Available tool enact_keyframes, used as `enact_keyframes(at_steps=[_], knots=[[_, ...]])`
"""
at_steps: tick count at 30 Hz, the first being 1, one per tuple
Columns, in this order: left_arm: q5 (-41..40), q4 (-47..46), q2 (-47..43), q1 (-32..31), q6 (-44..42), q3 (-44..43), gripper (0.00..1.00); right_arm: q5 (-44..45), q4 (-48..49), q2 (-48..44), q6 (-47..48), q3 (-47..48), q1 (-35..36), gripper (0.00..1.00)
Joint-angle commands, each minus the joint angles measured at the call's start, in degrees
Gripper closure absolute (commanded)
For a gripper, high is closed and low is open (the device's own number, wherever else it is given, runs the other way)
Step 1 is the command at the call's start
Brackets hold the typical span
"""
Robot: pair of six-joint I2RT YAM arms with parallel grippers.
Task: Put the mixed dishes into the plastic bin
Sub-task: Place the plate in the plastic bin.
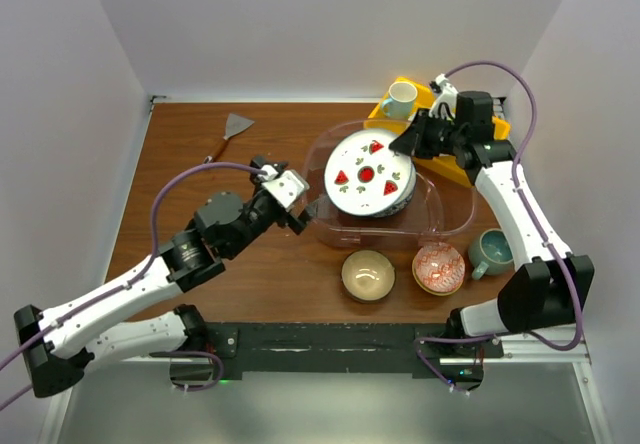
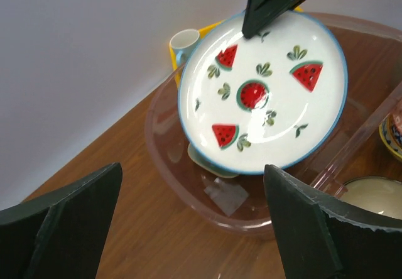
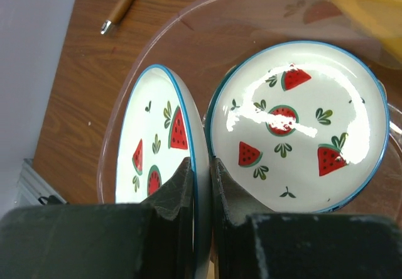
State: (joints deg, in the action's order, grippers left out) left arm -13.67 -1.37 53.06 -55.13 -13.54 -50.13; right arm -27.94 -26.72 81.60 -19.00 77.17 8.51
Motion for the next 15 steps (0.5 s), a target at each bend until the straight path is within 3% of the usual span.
enact_keyframes(at_steps=[1,8,15], knots=[[0.3,5.3,-4.4,3.8,3.0,3.5,0.00,-13.1,13.3,-4.3,-3.1,-1.7,-4.3,1.00],[-11.8,5.9,-11.5,5.5,2.8,13.5,0.00,-15.1,17.2,-2.9,-4.9,-3.9,-6.9,1.00],[-13.7,6.4,-11.4,6.0,2.7,14.0,0.00,-13.2,18.3,0.7,-6.0,-3.4,-8.0,1.00]])
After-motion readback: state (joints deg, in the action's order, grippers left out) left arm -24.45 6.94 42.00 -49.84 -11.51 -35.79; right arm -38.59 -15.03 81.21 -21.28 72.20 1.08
